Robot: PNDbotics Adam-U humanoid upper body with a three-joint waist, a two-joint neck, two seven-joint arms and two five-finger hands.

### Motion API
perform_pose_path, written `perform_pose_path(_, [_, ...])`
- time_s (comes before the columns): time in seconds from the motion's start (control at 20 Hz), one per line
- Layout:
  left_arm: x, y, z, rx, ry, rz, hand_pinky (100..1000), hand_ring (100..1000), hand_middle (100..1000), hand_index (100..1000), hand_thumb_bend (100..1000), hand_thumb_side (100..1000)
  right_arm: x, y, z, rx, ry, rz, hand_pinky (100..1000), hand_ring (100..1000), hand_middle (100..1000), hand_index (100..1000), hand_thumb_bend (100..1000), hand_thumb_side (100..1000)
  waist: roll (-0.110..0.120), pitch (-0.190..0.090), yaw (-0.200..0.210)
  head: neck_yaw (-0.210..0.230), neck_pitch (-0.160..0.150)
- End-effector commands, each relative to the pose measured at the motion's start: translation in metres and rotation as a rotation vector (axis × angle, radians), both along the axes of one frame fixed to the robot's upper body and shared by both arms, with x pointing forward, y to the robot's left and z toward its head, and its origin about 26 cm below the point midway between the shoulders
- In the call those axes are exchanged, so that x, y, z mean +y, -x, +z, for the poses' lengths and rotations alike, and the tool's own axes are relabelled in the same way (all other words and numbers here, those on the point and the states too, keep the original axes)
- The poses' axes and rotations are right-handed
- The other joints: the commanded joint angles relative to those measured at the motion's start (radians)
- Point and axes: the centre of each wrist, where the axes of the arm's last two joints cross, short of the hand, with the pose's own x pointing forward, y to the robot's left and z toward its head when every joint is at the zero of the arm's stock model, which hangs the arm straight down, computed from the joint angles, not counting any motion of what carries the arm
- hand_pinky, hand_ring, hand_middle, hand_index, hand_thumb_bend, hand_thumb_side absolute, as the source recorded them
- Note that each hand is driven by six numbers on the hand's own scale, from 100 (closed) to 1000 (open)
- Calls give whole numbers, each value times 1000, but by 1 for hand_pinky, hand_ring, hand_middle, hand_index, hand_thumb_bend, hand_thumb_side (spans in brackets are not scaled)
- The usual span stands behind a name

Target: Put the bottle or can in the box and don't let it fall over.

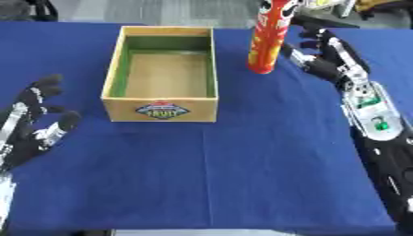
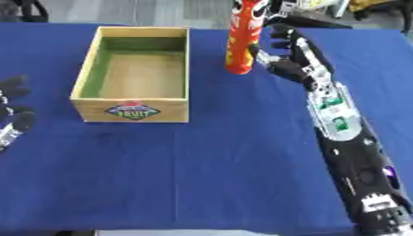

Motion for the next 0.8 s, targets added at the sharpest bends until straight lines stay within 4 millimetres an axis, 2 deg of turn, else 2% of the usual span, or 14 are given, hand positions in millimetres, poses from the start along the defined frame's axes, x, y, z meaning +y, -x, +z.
perform_pose_path(0.05, [-1, -1, 8, -24, -9, -12, 760, 913, 931, 928, 699, 694, 0, -5, 9, -25, 10, -30, 770, 885, 890, 954, 490, 437, 4, -23, 2, -5, 2])
perform_pose_path(0.8, [-2, -1, 7, -23, -7, -14, 759, 912, 930, 928, 699, 695, 5, -13, 4, -22, 19, -89, 774, 883, 891, 953, 492, 444, 7, -23, 10, -11, 0])
